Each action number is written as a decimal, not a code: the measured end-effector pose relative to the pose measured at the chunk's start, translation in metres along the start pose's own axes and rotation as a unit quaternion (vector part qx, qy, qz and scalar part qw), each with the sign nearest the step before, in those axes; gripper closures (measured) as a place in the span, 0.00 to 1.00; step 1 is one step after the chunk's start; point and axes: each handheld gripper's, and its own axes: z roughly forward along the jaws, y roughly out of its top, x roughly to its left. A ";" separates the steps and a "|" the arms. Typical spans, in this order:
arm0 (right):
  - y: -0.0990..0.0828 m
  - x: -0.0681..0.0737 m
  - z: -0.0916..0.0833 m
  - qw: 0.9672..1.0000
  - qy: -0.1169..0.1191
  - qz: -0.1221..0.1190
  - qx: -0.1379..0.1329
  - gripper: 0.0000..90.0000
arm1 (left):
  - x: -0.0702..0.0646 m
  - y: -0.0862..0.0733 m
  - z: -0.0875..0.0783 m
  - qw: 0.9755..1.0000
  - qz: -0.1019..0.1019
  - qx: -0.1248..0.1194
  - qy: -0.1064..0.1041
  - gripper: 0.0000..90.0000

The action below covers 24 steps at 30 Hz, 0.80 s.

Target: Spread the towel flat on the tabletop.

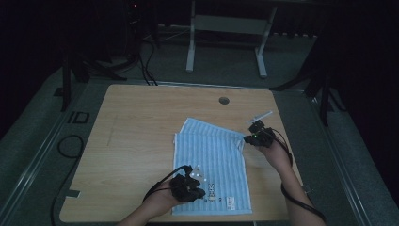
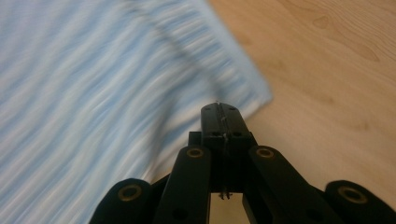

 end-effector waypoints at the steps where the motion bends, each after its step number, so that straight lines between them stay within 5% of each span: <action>1: 0.005 -0.003 0.009 1.000 -0.005 0.002 0.006 1.00 | -0.001 0.001 0.005 1.000 0.002 0.004 -0.005 0.97; 8: 0.024 -0.010 0.059 0.999 -0.010 0.012 0.052 1.00 | 0.002 -0.009 0.029 0.999 -0.014 0.025 -0.042 0.97; 24: 0.066 -0.038 0.081 0.995 -0.042 0.037 0.081 1.00 | -0.024 -0.020 0.032 0.995 -0.021 0.023 -0.095 0.97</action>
